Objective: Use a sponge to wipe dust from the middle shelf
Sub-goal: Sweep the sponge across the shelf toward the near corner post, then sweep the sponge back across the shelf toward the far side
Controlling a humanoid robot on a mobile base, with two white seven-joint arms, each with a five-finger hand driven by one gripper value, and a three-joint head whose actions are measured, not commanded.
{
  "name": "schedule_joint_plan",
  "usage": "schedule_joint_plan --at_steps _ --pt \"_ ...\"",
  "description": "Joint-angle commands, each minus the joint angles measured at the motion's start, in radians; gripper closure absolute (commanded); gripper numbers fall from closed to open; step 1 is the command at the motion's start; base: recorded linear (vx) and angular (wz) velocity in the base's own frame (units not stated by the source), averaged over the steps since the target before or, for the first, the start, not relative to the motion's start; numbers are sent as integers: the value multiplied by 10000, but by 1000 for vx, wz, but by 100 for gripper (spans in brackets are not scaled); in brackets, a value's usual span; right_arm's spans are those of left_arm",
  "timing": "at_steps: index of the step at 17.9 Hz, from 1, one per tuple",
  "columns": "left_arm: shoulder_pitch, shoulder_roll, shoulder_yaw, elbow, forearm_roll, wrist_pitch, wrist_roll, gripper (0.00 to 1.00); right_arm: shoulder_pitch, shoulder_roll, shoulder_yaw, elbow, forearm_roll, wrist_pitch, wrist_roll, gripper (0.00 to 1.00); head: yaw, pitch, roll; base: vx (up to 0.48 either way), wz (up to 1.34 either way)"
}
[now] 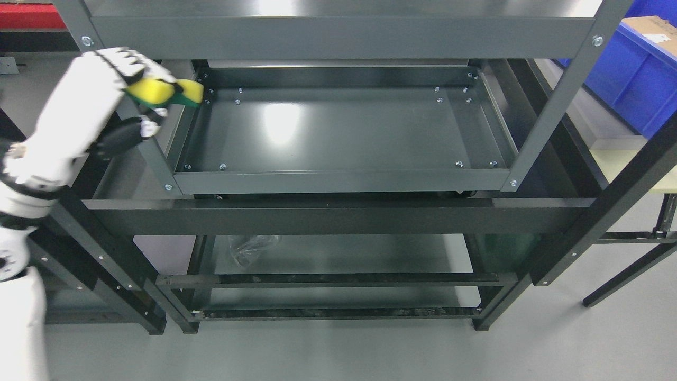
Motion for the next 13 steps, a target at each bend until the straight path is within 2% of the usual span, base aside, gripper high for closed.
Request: schedule_joint_plan --at_steps 1,4,6,13 --pt "514 1667 1968 448 780 5 2 91 0 -175 -4 -174 0 6 -8 0 0 0 0 0 0" --pt "332 1040 -193 295 765 5 17 91 0 -175 11 -174 0 6 -8 0 0 0 0 0 0" --pt "-233 259 -1604 172 460 5 17 92 0 -175 -4 -174 0 6 -8 0 0 0 0 0 0" --pt "-1861 -2610 -4599 172 -1167 5 -13 91 0 -175 -4 -174 0 6 -8 0 0 0 0 0 0"
